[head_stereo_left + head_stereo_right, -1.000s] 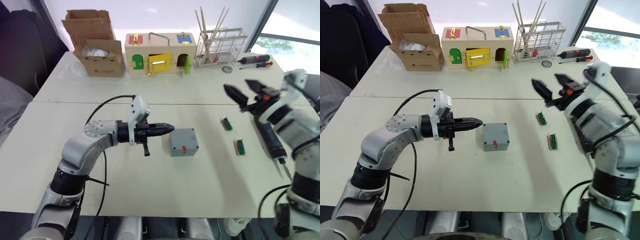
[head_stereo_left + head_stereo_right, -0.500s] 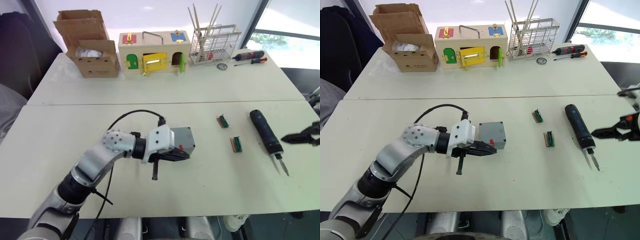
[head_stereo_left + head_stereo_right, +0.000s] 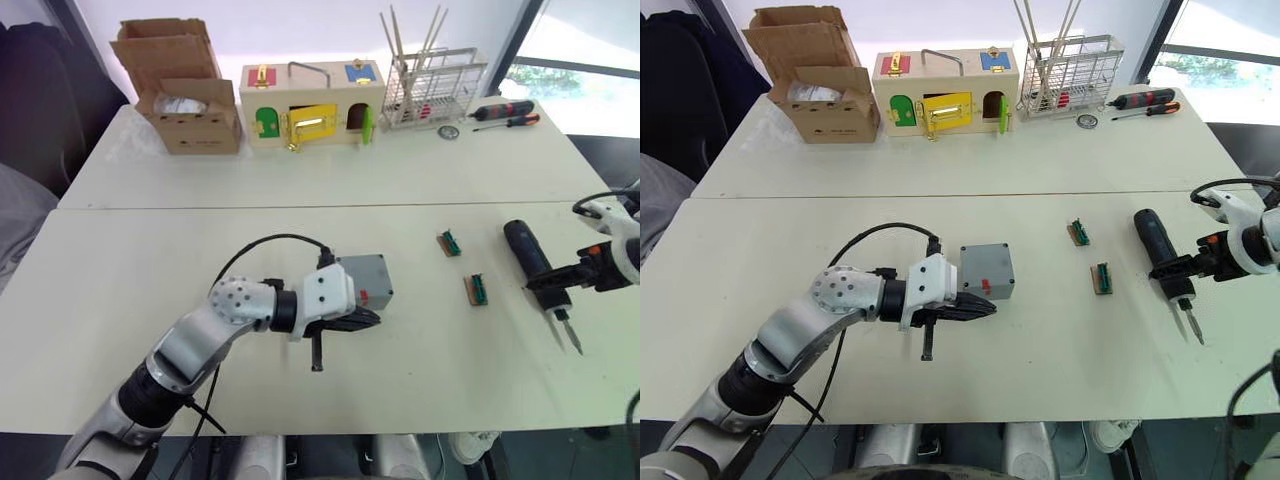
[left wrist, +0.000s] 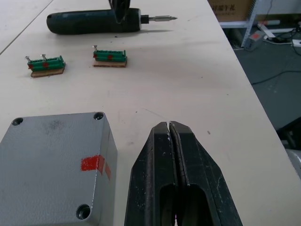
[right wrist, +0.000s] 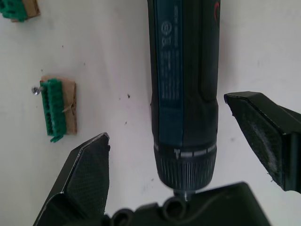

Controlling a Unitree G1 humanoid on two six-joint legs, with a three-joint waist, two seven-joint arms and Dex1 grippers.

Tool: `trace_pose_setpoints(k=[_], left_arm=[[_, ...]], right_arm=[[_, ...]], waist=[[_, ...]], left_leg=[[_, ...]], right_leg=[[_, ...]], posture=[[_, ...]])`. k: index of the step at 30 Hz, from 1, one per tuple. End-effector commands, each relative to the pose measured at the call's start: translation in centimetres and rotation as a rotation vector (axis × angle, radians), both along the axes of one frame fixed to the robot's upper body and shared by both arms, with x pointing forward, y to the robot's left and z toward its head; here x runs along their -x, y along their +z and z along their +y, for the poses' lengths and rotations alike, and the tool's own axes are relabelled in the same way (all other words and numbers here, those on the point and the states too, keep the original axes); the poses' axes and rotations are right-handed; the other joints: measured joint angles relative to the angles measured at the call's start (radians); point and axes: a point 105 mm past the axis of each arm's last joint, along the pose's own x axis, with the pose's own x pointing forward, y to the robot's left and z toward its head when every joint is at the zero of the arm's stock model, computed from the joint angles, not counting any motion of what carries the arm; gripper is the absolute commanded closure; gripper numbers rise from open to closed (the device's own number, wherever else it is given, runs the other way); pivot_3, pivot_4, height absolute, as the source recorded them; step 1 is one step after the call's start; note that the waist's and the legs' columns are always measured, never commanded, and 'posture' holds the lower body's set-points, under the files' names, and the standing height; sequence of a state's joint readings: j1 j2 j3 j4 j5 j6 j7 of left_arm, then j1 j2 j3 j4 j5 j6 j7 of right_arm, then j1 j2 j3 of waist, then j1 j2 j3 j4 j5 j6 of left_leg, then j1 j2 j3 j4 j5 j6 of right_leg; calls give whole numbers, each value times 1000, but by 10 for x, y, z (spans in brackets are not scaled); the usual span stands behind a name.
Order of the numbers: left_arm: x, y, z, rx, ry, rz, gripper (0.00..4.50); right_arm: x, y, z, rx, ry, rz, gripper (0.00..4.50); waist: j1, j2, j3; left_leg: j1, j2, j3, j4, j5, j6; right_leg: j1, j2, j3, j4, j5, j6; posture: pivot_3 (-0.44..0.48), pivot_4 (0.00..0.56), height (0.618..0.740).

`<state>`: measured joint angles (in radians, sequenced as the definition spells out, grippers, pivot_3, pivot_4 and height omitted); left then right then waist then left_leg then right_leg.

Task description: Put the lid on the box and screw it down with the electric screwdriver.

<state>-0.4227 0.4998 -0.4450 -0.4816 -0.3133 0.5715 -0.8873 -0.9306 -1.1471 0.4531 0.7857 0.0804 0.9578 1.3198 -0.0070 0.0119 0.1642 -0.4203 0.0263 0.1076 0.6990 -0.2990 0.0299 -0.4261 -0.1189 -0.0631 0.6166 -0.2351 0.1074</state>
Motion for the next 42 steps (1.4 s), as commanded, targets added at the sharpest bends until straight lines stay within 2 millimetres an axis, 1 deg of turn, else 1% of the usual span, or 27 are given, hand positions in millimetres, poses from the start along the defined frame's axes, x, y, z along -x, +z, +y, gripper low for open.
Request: trace_pose_setpoints(k=[1,5,9,12,14,16,17,18,23,25,26,27,28,29,30,31,32,33,34,35,36,38,39,41,42], left_arm=[[2,8,1,19,13,-34,4500],[2,8,3,18,29,-30,4500],[2,8,4,17,39,-26,4500],[2,8,2,20,44,-25,4500],[1,8,2,23,48,-25,4500],[0,8,2,22,51,-24,4500],[-1,7,3,21,53,-24,4500],[-1,7,4,20,55,-23,4500],[-6,7,8,18,67,-19,4500],[-9,9,11,26,78,-10,4500],[-12,10,14,32,88,-4,4500],[-16,12,18,42,104,3,4500],[-18,14,21,49,114,7,4500],[-22,17,25,65,128,15,4500],[-27,23,31,97,149,31,4500],[-31,27,37,120,163,43,4500],[-36,34,44,150,179,56,4500],[-40,40,49,179,187,71,4500],[-43,45,53,198,190,81,4500],[-46,49,56,211,189,89,4500],[-48,52,57,224,186,101,4500],[-53,57,58,240,185,116,4500],[-55,59,57,242,181,122,4500],[-58,63,54,250,171,130,4500],[-60,64,52,250,172,133,4500]], right_arm=[[-3,-1,-10,58,-3,15,20],[-3,-10,-14,93,8,60,20],[-1,-14,-16,100,18,91,20],[-1,-19,-16,96,16,101,695],[-3,-24,-20,143,14,98,1369],[-4,-27,-18,141,18,99,2060],[-5,-28,-16,132,29,103,2483],[-6,-29,-14,127,36,106,2653],[-8,-31,-14,138,38,91,2653],[-17,-19,-16,149,23,9,2653],[-23,-9,-17,153,14,-51,2653],[-31,7,-16,140,-4,-131,2654],[-36,17,-15,128,-16,-182,2654],[-41,31,-13,111,-27,-248,2654],[-49,53,-6,44,-43,-348,2654],[-55,67,2,-5,-49,-411,2654],[-60,94,17,-100,-16,-542,2654],[-60,117,34,-196,36,-664,2654],[-57,140,56,-299,104,-801,2654],[-49,158,75,-389,157,-934,2654],[-40,169,90,-463,181,-1050,2654],[-24,180,112,-597,158,-1273,2654],[-19,176,119,-616,126,-1324,2654],[-13,157,139,-663,99,-1317,2654],[-9,150,149,-717,96,-1310,2654]], waist=[[-2,0,0],[-3,0,0],[-4,0,0],[-2,0,0],[-3,0,0],[-4,-1,-1],[-4,-1,-1],[-5,-2,-1],[-7,-3,-2],[-7,-3,-2],[-7,-3,-2],[-9,-3,-2],[-10,-2,-1],[-10,0,0],[-10,3,1],[-11,6,3],[-11,8,5],[-10,9,6],[-7,10,7],[-3,9,8],[-3,9,8],[1,6,7],[7,5,7],[24,5,6],[29,5,6]], left_leg=[[0,0,0,0,0,0],[0,0,0,0,0,-1],[0,0,0,0,1,-1],[0,0,0,0,1,-1],[0,-1,0,0,1,-1],[1,-1,0,0,1,-2],[1,-1,0,0,1,-2],[1,-1,0,0,1,-2],[4,0,0,0,1,-2],[5,0,0,0,1,-2],[5,0,0,0,1,-2],[5,0,0,0,1,-2],[5,0,0,1,1,-2],[5,0,1,0,1,-2],[5,0,2,0,1,-2],[4,0,3,0,1,-2],[4,0,4,0,1,-2],[4,0,4,-1,1,-2],[3,0,3,-1,2,-3],[2,1,3,-2,3,-4],[1,2,1,-2,3,-5],[0,2,-2,-2,5,-9],[0,2,-3,-3,6,-11],[0,4,-4,-1,7,-12],[0,3,-4,0,7,-12]], right_leg=[[0,0,0,0,0,0],[0,0,0,1,1,1],[0,0,0,1,1,1],[1,0,0,1,1,2],[1,0,0,1,1,2],[1,0,0,1,1,2],[2,0,0,1,1,2],[2,1,0,1,1,2],[5,1,0,1,1,2],[6,1,0,1,1,2],[6,1,0,1,1,2],[6,1,0,1,1,2],[6,0,1,1,1,2],[5,0,1,1,1,2],[4,0,2,1,1,2],[2,0,3,2,1,2],[1,0,3,3,2,3],[-1,0,3,5,2,4],[-3,0,3,7,2,4],[-4,1,3,9,2,4],[-5,2,1,10,2,4],[-5,4,-2,12,2,4],[-4,5,-3,12,2,4],[-2,5,-5,13,2,3],[-1,4,-5,13,2,3]], posture=[[0,150,728],[0,150,728],[0,150,728],[0,150,728],[0,150,728],[0,150,728],[0,150,728],[0,150,728],[0,150,728],[0,150,728],[0,150,728],[0,150,728],[0,150,728],[0,150,728],[0,150,728],[0,150,728],[0,150,728],[0,150,728],[0,150,728],[0,150,728],[0,150,728],[0,150,728],[0,150,728],[0,150,728],[0,150,728]])
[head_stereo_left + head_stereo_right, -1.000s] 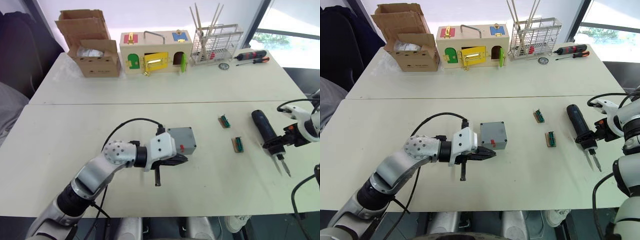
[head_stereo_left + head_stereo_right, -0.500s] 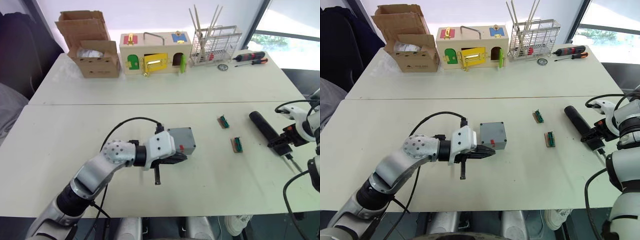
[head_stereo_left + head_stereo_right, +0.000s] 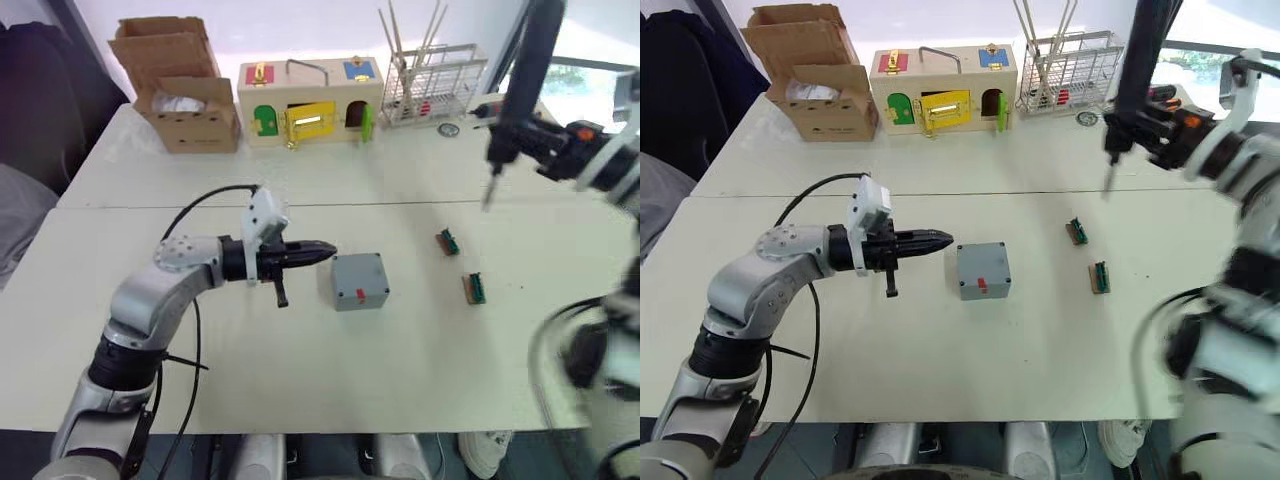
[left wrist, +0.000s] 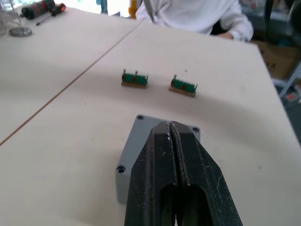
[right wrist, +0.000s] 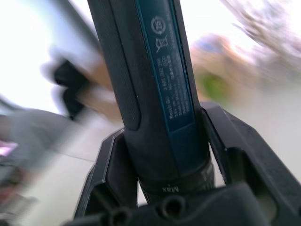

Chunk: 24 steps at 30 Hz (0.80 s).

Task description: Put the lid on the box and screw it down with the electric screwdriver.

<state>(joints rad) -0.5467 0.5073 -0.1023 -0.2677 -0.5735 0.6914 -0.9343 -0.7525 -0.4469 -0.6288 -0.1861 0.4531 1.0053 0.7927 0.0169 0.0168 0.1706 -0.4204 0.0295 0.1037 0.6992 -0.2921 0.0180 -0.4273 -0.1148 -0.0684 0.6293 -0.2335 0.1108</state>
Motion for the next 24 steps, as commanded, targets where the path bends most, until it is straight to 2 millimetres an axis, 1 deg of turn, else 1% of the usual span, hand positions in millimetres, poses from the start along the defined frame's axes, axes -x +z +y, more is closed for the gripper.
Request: trace_pose_setpoints(k=[1,2,5,7,10,14,15,19,24], left_arm=[[-4,11,-2,21,-8,-14,4500],[-5,11,-3,19,-10,-9,4500],[-7,4,-5,-23,-24,-2,4500],[-11,-8,-15,-75,-30,-9,4500],[-20,-16,-27,-86,-35,-17,4500],[-24,-22,-40,-81,-66,-8,4500],[-24,-28,-42,-107,-76,-12,4500],[-18,-46,-45,-170,-120,-9,4500],[-17,-58,-45,-211,-123,-5,4500]], right_arm=[[21,0,10,-101,-24,-58,2654],[25,-4,16,-150,9,-62,2654],[25,-21,32,-217,10,-46,2654],[24,-35,39,-251,9,-35,2654],[20,-46,47,-251,15,-23,2654],[16,-52,54,-230,35,-19,2654],[15,-53,54,-223,36,-19,2654],[13,-58,56,-196,36,-16,2654],[14,-64,59,-177,46,-5,2654]], waist=[[9,0,0],[10,0,0],[6,0,0],[-1,0,0],[-9,0,0],[-14,0,0],[-14,0,0],[-16,0,0],[-13,0,0]], left_leg=[[0,-2,0,0,0,1],[0,-4,0,1,-1,3],[-1,-8,0,1,-2,6],[-1,-9,0,0,-2,6],[0,-9,1,0,-2,5],[0,-9,0,0,-2,5],[0,-9,-1,0,-2,5],[0,-9,-1,-2,-2,6],[0,-8,-1,-1,-2,6]], right_leg=[[1,-2,0,-1,0,0],[1,-3,1,-1,0,0],[1,-4,4,0,1,1],[0,-4,4,0,1,1],[0,-3,4,0,0,1],[-1,-3,5,0,0,1],[-1,-3,5,0,0,1],[-1,-2,4,0,0,1],[-1,-3,5,-1,0,1]], posture=[[0,150,728],[0,150,728],[0,150,728],[0,150,728],[0,150,728],[0,150,728],[0,150,728],[0,150,728],[0,150,728]])
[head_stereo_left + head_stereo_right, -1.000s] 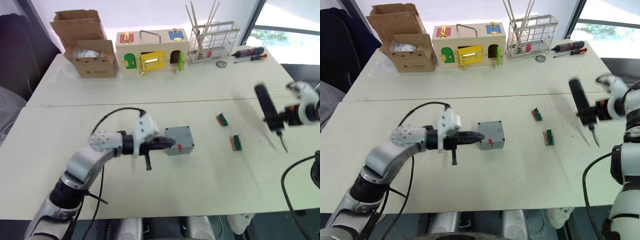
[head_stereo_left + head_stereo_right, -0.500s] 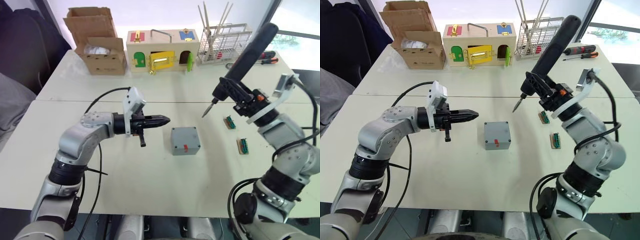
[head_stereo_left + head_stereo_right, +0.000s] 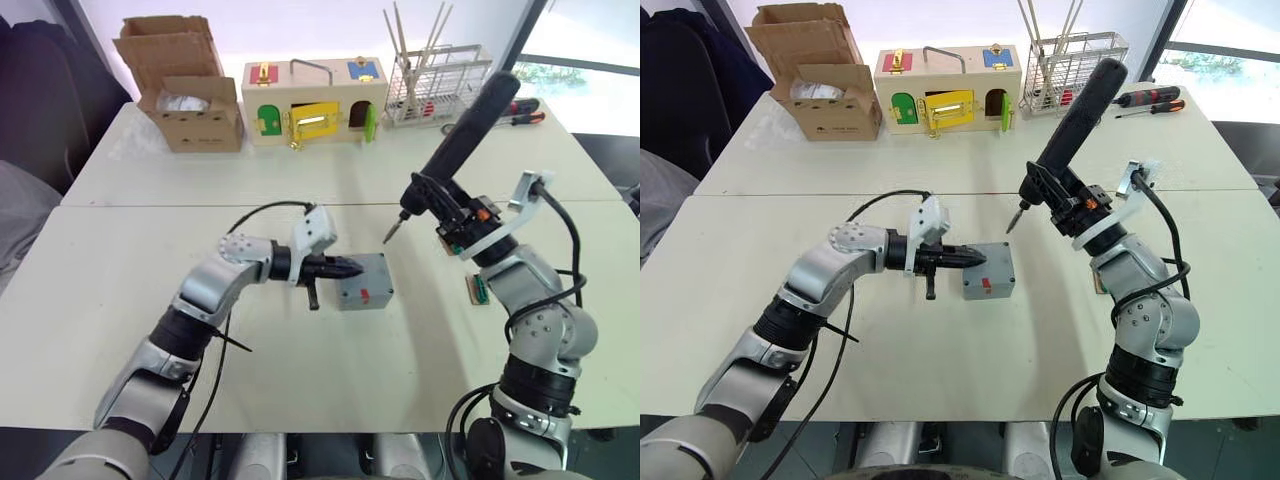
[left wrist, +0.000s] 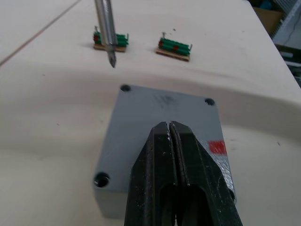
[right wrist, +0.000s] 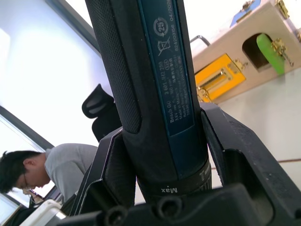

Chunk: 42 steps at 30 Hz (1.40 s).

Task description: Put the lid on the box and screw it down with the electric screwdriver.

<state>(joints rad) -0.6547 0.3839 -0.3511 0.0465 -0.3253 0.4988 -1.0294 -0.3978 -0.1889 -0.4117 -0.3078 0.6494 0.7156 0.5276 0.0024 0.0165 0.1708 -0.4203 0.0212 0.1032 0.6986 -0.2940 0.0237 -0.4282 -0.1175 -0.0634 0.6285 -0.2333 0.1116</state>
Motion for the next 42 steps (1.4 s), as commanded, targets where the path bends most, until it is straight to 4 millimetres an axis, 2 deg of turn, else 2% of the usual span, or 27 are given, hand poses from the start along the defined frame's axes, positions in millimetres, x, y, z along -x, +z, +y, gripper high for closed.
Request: trace_pose_setpoints(k=[1,4,20,31,42], left_arm=[[1,-7,0,-45,-8,-34,4500],[0,-13,1,-74,-5,-47,4500],[0,-11,2,-65,-9,-48,4500],[0,-12,1,-68,-10,-55,4500],[1,-13,1,-72,-9,-57,4500]], right_arm=[[8,17,4,12,21,-91,2654],[8,14,5,20,23,-81,2654],[8,12,-3,13,-2,-70,2654],[6,0,3,63,5,-53,2654],[6,-3,-8,65,-21,-42,2654]], waist=[[2,0,0],[5,0,0],[7,0,0],[7,0,0],[8,-1,0]], left_leg=[[0,0,0,0,0,0],[0,0,0,0,0,0],[1,0,0,0,-2,4],[1,0,0,0,-3,5],[2,1,0,1,-3,5]], right_leg=[[0,0,0,0,0,0],[0,0,0,0,0,0],[0,0,0,0,0,0],[0,0,0,0,0,0],[1,0,0,0,0,0]], posture=[[0,150,728],[0,150,728],[0,150,728],[0,150,728],[0,150,728]])
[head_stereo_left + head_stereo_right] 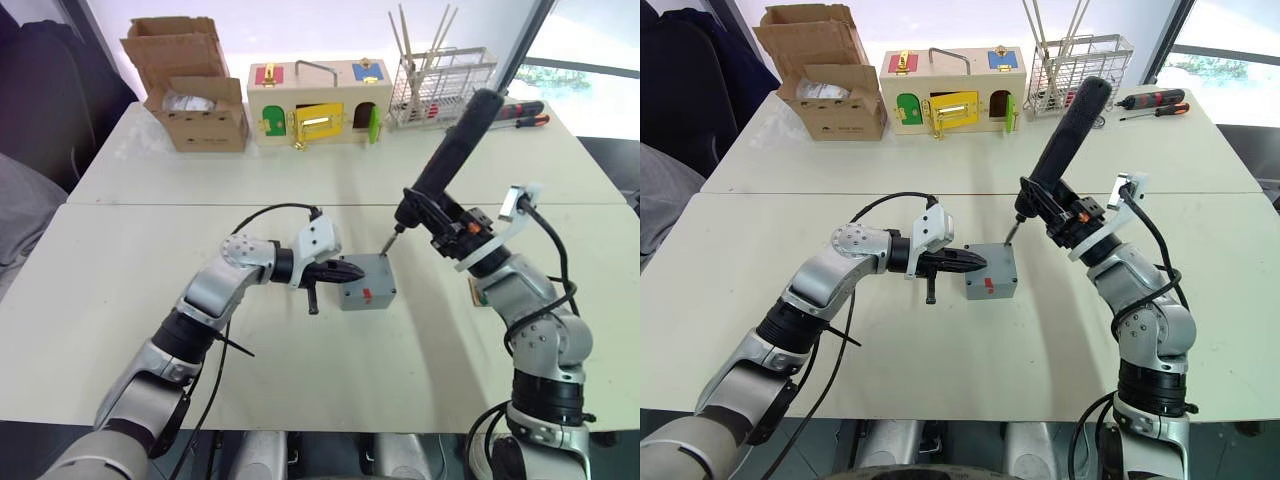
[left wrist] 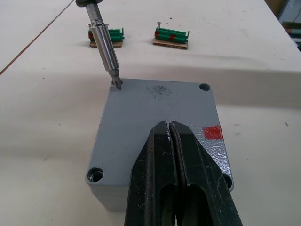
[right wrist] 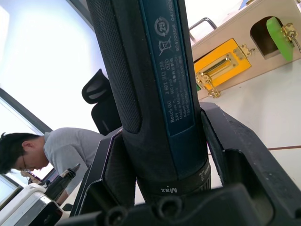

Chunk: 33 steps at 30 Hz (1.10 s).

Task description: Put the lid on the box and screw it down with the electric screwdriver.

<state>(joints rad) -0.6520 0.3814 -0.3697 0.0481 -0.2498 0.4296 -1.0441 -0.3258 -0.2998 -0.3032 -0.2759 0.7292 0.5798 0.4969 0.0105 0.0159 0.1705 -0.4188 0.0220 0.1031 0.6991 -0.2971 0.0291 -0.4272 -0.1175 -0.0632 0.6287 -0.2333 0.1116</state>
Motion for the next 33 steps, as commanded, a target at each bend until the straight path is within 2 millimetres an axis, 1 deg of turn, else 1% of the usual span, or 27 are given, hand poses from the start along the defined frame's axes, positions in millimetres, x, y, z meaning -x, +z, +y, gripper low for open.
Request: trace_pose_setpoints(k=[1,9,14,17,24,25,28,30,33], left_arm=[[1,-10,3,-27,10,23,4500],[1,-11,3,-31,10,22,4500],[1,-11,3,-31,13,23,4500],[0,-11,3,-31,14,22,4500],[0,-12,3,-32,14,30,4500],[0,-14,4,-34,16,36,4500],[1,-21,7,-40,29,77,4500],[0,-24,8,-43,41,97,4500],[0,-27,9,-47,53,110,4500]], right_arm=[[3,6,-8,13,-30,-29,2654],[1,3,-11,29,-42,-23,2654],[0,7,-17,7,-57,-32,2654],[0,5,-16,25,-52,-27,2654],[4,-2,4,88,15,-22,2654],[5,-2,9,105,29,-29,2654],[10,-6,33,222,102,-59,2654],[12,-12,43,284,136,-62,2654],[15,-18,49,302,163,-55,2654]], waist=[[0,0,0],[2,0,0],[2,0,0],[2,0,0],[1,-1,0],[1,-1,0],[-1,-1,-1],[-2,-3,-3],[-3,-11,-8]], left_leg=[[0,0,0,0,0,0],[0,0,0,0,0,0],[1,0,0,0,0,0],[1,0,0,0,0,0],[1,0,0,0,0,0],[1,0,0,0,0,0],[1,0,0,0,0,0],[2,0,0,0,0,1],[6,2,0,-1,-1,1]], right_leg=[[0,0,0,0,0,0],[0,0,0,0,0,0],[1,0,0,0,0,0],[1,0,0,0,0,0],[1,0,0,0,0,0],[1,0,0,0,0,0],[1,0,0,0,0,0],[2,0,0,0,0,0],[4,1,0,0,-1,0]], posture=[[0,150,728],[0,150,728],[0,150,728],[0,150,728],[0,150,728],[0,150,728],[0,150,728],[0,150,728],[0,150,728]])
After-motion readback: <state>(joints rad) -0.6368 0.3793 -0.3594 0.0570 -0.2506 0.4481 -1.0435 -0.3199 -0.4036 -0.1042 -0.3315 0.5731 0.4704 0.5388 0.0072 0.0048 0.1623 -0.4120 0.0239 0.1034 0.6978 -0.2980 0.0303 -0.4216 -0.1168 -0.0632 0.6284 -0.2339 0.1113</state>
